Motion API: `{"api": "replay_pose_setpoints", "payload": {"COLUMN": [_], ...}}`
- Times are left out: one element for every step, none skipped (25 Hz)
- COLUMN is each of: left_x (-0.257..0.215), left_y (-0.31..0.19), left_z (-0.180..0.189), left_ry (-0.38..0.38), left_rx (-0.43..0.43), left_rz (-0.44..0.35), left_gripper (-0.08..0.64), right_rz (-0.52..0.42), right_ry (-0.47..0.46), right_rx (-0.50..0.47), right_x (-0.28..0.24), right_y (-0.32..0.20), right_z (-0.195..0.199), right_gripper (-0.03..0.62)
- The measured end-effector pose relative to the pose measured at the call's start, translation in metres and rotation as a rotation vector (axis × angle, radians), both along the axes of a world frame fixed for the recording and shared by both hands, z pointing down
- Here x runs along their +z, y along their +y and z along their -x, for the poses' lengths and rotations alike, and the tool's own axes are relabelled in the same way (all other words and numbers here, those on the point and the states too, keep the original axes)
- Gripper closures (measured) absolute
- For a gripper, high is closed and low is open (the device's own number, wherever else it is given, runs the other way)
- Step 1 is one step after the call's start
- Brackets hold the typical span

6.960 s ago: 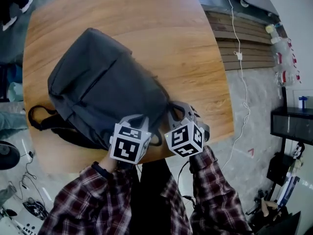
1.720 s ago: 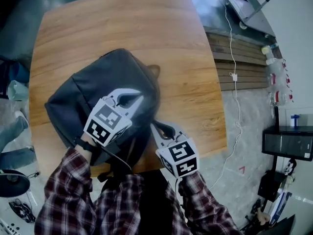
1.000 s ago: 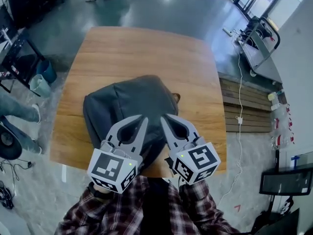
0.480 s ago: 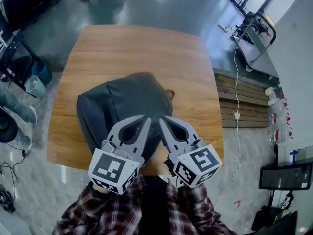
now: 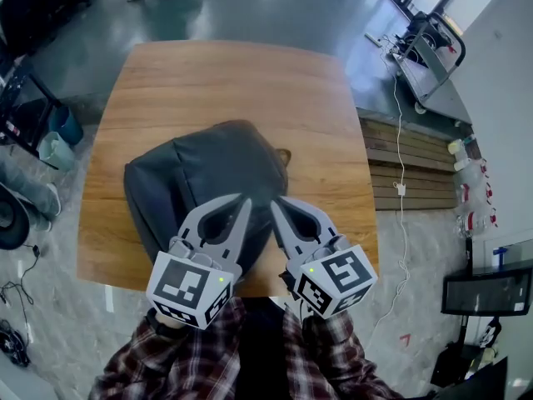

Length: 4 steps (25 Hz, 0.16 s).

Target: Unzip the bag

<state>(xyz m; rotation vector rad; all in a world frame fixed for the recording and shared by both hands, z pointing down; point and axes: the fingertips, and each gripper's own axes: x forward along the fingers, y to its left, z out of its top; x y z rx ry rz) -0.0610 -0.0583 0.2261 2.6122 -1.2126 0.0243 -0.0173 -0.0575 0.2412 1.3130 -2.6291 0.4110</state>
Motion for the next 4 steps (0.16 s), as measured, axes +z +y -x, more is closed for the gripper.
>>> {"api": "replay_pose_setpoints", "payload": {"left_x": [0.0007,0.0015,0.0024,0.0032], "left_y": [-0.0006,-0.0011,-0.0015,-0.0019], "left_z": [-0.0009,-0.0019,-0.0029,-0.0039], "left_ry": [-0.001,-0.003,-0.005,-0.007], "left_rx": [0.001,0.003,0.004,0.005], "left_rz": [0.002,0.004,0.006,0.008], "left_gripper": [0.551,0.551,0.551,0.551], "right_rz": [0.001,0.002,0.003,0.005], "right_ry": [0.001,0.001,0.001,0.001], "right_rx": [0.005,0.011,0.016,0.022], "right_x": [0.0005,0.0011,0.0018,0.0025], "right_y": [-0.0007,-0.0015,-0.0022,-0.0030], "right_z": [-0.0024,-0.0050,-0.0075,-0.0100], "right_gripper": [0.581,0.581,0.581,0.581]}}
